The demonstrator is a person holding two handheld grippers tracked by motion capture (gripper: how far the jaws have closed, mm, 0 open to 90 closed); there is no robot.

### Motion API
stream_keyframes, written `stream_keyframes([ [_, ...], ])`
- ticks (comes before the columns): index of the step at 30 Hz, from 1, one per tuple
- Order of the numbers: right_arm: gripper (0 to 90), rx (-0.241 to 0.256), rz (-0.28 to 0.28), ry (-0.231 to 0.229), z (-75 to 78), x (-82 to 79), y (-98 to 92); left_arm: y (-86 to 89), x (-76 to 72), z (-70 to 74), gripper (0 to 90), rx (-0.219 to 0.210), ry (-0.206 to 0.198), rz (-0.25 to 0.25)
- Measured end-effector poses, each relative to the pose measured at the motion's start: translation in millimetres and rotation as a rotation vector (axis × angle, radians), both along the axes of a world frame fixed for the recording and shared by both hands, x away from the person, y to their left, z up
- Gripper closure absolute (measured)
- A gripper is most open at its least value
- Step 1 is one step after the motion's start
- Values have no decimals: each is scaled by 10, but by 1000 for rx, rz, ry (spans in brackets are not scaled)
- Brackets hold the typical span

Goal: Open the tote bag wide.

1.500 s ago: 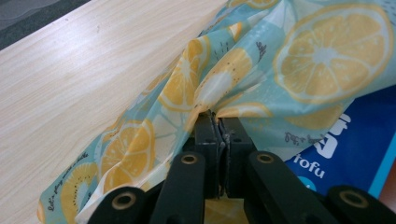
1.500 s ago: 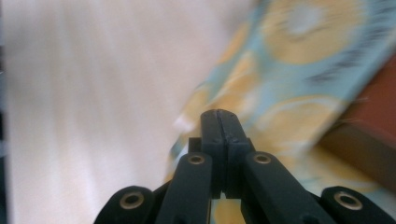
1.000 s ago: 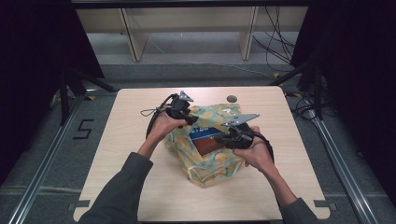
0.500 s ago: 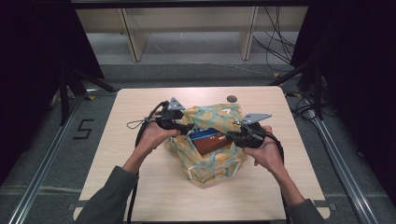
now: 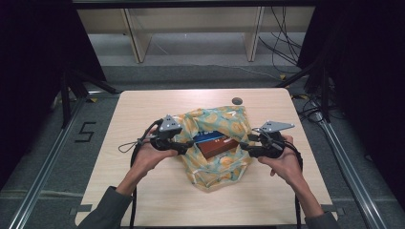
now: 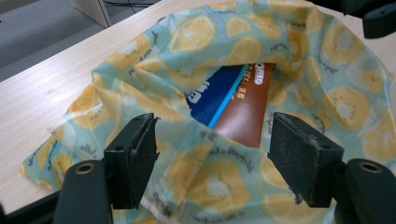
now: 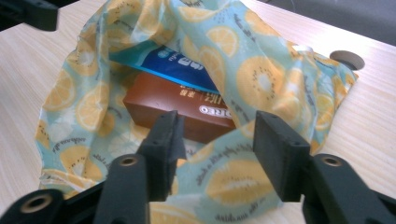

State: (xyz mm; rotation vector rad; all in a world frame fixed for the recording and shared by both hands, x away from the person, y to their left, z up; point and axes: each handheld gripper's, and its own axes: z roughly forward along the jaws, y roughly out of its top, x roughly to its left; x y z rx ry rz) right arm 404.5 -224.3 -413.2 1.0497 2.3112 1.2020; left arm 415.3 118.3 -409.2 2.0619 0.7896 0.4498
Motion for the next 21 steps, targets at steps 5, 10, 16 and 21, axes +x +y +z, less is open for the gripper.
stream_keyframes([
  [5, 456, 9, -20, -12, -10, -40, -74, 61, -157, -67, 294, 8, -35, 22],
  [10, 434, -8, -26, -4, -40, -70, -110, 141, -295, -114, 279, -75, 24, 9],
  [16, 406, 1, -59, 29, -99, -113, -133, 256, -489, -139, 264, -81, 13, 9],
  [21, 396, -8, -56, 41, -116, -165, -170, 277, -609, -200, 253, -93, 12, 23],
])
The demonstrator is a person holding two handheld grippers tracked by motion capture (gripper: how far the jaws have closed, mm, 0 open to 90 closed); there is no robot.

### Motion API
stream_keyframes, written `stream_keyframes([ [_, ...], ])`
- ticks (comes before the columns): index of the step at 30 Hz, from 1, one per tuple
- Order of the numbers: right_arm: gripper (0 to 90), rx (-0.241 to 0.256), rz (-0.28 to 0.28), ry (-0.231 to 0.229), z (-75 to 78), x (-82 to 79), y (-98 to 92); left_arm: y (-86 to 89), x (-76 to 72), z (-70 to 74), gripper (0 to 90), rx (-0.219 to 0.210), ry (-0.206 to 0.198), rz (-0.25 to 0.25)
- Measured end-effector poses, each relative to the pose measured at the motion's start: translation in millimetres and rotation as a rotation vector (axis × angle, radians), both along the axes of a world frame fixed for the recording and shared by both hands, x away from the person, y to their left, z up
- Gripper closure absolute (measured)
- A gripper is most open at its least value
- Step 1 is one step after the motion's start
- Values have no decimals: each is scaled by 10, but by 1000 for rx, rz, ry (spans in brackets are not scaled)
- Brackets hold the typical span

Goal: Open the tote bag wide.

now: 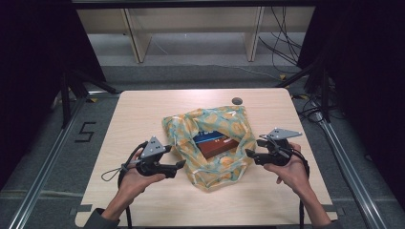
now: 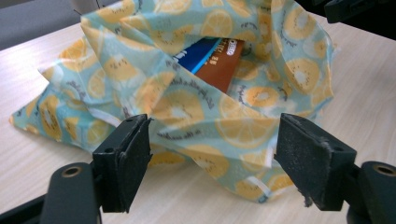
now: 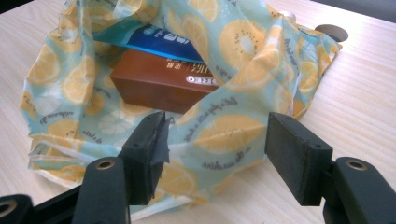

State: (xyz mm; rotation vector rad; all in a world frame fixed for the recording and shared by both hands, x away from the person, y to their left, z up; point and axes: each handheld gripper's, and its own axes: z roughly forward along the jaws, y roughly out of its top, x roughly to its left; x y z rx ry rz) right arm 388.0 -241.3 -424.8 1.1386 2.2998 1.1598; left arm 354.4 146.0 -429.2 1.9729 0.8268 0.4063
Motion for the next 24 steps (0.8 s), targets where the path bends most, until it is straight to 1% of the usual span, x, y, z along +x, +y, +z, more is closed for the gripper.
stream_keyframes([
  [1, 393, -9, 17, -14, -6, 6, -18, 1, -20, -15, 248, 6, -2, 1],
  [2, 389, -2, 1, -22, -15, -6, -22, 5, -42, -31, 247, 23, 1, 2],
  [3, 386, -2, -1, -19, -16, -15, -35, -7, -52, -59, 246, 27, -10, -5],
  [4, 382, 11, 1, -15, -25, -20, -45, -9, -65, -80, 245, 57, -13, -13],
  [5, 380, -7, -7, -18, -23, -32, -61, -24, -81, -104, 240, 62, -19, -4],
  [6, 377, 5, -10, -24, -35, -41, -68, -16, -93, -116, 235, 85, -19, -12],
  [7, 375, 30, -18, 5, -33, -73, -68, -29, -102, -138, 231, 68, -26, -14],
  [8, 371, 40, -11, 0, -37, -80, -83, -24, -120, -151, 225, 73, -6, -21],
  [9, 365, 47, -12, -10, -52, -89, -90, -46, -135, -178, 217, 33, 9, -21],
  [10, 359, 41, -10, 0, -53, -106, -100, -30, -139, -181, 207, 57, 25, -46],
  [11, 358, 43, -16, -23, -71, -111, -107, -65, -179, -203, 201, 25, 27, -41],
  [12, 357, 42, -15, -1, -72, -142, -110, -63, -198, -212, 199, 47, 20, -54],
  [13, 354, 49, -18, -5, -85, -156, -110, -78, -220, -223, 193, 43, 18, -53],
  [14, 350, 42, -12, -5, -90, -169, -120, -94, -242, -242, 188, 24, 19, -48],
  [15, 348, 45, -13, -19, -104, -179, -123, -89, -259, -246, 185, 34, 24, -60],
  [16, 345, 51, -11, -7, -109, -198, -126, -87, -278, -243, 184, 53, 21, -56],
  [17, 344, 60, -15, -5, -116, -214, -126, -99, -298, -259, 183, 36, 23, -56],
  [18, 341, 47, -17, -2, -111, -235, -141, -97, -320, -266, 180, 45, 16, -57],
  [19, 335, 60, -16, -10, -130, -244, -140, -93, -338, -272, 177, 59, 13, -54],
  [20, 330, 51, -20, -3, -126, -262, -153, -95, -353, -289, 176, 51, 10, -55],
  [21, 330, 43, -18, -5, -131, -267, -169, -89, -372, -301, 174, 60, 7, -53],
  [22, 328, 43, -22, -8, -139, -277, -185, -84, -382, -312, 173, 58, 6, -55],
  [23, 325, 47, -30, -21, -153, -278, -193, -57, -392, -307, 171, 81, 14, -67],
  [24, 325, 51, -32, -13, -163, -289, -206, -55, -407, -315, 169, 68, 6, -48],
])
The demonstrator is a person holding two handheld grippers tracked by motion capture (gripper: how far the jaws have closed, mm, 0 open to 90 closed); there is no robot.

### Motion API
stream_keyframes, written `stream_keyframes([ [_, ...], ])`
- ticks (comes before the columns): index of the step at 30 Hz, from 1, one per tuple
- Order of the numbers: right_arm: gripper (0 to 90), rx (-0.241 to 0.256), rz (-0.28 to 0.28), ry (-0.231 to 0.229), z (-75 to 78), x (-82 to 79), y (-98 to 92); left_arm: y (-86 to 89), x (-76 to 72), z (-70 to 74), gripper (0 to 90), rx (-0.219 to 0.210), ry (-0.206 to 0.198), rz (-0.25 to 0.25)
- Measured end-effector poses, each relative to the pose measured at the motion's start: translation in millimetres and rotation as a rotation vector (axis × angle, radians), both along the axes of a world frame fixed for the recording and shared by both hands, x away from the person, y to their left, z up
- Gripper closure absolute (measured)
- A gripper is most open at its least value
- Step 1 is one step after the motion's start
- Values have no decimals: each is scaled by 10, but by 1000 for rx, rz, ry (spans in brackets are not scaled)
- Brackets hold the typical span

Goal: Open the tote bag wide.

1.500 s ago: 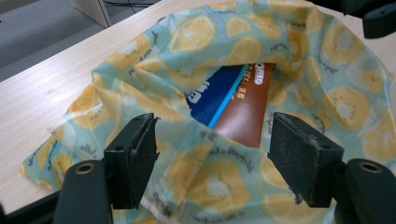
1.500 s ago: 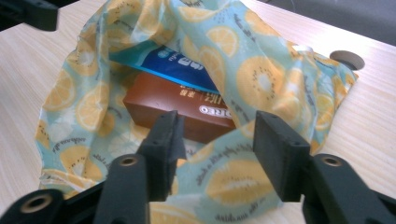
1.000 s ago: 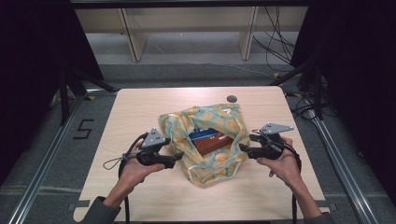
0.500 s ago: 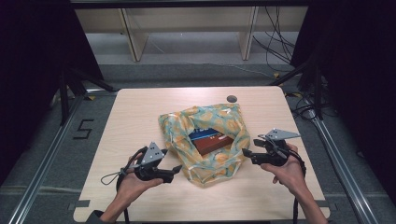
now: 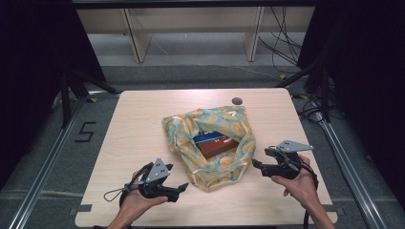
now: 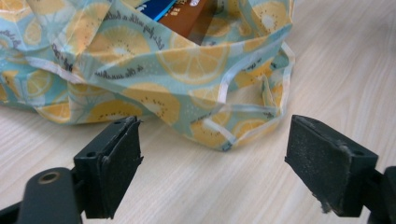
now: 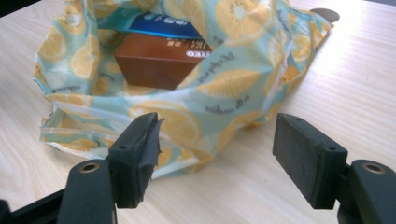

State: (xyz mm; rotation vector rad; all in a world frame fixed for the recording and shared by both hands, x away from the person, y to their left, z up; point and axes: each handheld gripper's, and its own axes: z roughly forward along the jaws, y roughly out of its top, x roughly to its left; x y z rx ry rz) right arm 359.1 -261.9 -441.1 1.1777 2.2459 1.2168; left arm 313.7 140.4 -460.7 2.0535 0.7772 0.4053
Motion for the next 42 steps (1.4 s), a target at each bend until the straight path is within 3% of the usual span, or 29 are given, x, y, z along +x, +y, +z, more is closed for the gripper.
stream_keyframes([
  [1, 325, -8, 13, -14, -11, 8, -25, 28, 1, 5, 169, 25, -4, -9],
  [2, 324, -23, 10, -12, -10, -3, -38, 23, -10, -19, 168, -8, 2, 10],
  [3, 322, 2, 7, -13, -32, -9, -34, 39, -16, -36, 165, -3, -3, 15],
  [5, 320, -18, 3, -5, -45, -36, -51, 52, -27, -78, 163, -5, 6, 19],
  [6, 319, -18, 0, 13, -52, -53, -48, 62, -34, -82, 163, 16, 11, 13],
  [7, 318, -11, 12, 1, -71, -46, -51, 65, -40, -111, 163, 24, 10, 13],
  [9, 317, -22, 6, 7, -84, -73, -51, 48, -61, -156, 163, 0, 11, 12],
  [10, 315, -16, -3, 32, -94, -106, -38, 61, -67, -159, 163, 28, 12, 12],
  [11, 315, -29, 14, 0, -108, -93, -51, 62, -79, -168, 163, 29, 17, 6],
  [12, 314, -31, 12, 6, -115, -108, -49, 64, -88, -178, 163, 38, 14, 16],
  [14, 312, -36, 16, 4, -142, -132, -46, 63, -106, -208, 163, 17, 8, 17],
  [15, 312, -9, 6, 37, -151, -161, -26, 70, -110, -207, 163, 25, 12, 13],
  [16, 310, -32, 11, 26, -152, -166, -42, 76, -118, -212, 163, 32, 7, 16],
  [18, 310, -14, 0, 41, -175, -201, -32, 77, -131, -243, 163, 26, -3, 32],
  [21, 309, -37, 8, 16, -227, -237, -45, 102, -145, -281, 163, 34, 5, 35],
  [22, 308, -23, 0, 43, -237, -274, -28, 108, -149, -286, 163, 39, -4, 35],
  [23, 306, -47, 19, 29, -247, -271, -45, 111, -157, -296, 163, 31, 7, 41],
  [24, 303, -44, 25, 27, -264, -285, -49, 113, -163, -303, 163, 32, -3, 51],
  [25, 299, -38, 14, 52, -266, -323, -34, 119, -171, -306, 163, 37, -4, 49],
  [28, 287, -34, 34, 41, -294, -352, -48, 113, -204, -333, 163, 16, 3, 49],
  [29, 287, -47, 33, 45, -298, -372, -54, 124, -215, -330, 162, 42, 5, 42],
  [30, 286, -47, 25, 35, -309, -394, -51, 116, -223, -343, 163, 38, 10, 43],
  [31, 284, -35, 12, 69, -305, -436, -39, 113, -239, -347, 162, 45, 11, 42],
  [32, 279, -45, 29, 37, -331, -435, -51, 98, -252, -354, 162, 31, 18, 44],
  [34, 267, -45, 35, 67, -349, -482, -37, 110, -250, -361, 162, 67, 18, 25],
  [36, 262, -57, 47, 55, -397, -517, -28, 101, -258, -370, 162, 75, 21, 26],
  [37, 256, -53, 62, 65, -430, -540, -11, 86, -265, -381, 162, 52, 26, 29],
  [42, 239, -92, 86, 78, -474, -637, 52, 83, -269, -388, 161, 79, 25, 25],
])
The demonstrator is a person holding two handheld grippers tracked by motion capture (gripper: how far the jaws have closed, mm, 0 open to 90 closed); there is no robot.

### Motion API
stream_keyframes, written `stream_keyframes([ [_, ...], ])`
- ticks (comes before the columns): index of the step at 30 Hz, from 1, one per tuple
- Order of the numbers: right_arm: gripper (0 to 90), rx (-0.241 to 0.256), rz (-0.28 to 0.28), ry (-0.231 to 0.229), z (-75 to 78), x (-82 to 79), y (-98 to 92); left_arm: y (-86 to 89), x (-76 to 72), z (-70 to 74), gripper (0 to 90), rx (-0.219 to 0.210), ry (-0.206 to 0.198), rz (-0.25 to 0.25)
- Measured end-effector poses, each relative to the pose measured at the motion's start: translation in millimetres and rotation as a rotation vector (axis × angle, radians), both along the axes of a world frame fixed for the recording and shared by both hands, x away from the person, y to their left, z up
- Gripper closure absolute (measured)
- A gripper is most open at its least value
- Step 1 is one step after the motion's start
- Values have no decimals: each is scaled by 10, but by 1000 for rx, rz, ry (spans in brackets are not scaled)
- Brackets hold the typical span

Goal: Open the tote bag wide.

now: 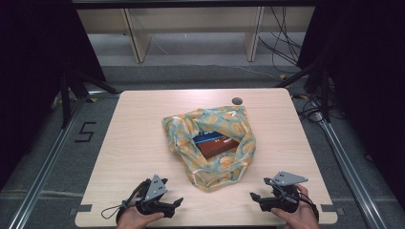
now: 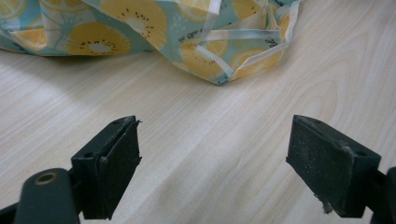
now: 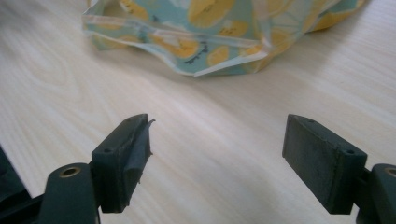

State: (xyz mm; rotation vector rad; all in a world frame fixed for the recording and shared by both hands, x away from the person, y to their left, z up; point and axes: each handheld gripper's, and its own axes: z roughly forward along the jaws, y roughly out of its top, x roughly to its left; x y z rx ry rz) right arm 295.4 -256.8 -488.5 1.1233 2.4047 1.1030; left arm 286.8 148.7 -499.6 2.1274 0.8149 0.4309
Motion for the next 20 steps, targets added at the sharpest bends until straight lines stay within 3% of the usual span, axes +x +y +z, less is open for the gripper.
stream_keyframes([
  [5, 236, 6, 40, 24, -26, -12, 30, -5, 2, 1, 161, 4, 2, -5],
  [7, 235, -7, 28, 11, -34, -7, 26, -1, 9, 1, 161, 5, -2, -6],
  [8, 235, -9, 23, 7, -33, -8, 22, 9, 13, 7, 161, 27, -4, -5],
  [10, 235, -5, 3, 9, -30, -17, 19, 3, 14, -1, 161, 11, -2, -5],
  [13, 234, -13, 2, 11, -27, -17, 14, 3, 18, -4, 161, 7, 8, -5],
  [16, 233, -5, 20, 28, -37, -5, 12, 21, 35, -11, 160, 33, 3, 1],
  [20, 232, -30, 4, 12, -39, 2, -2, 59, 85, -34, 160, 30, 11, 33],
])
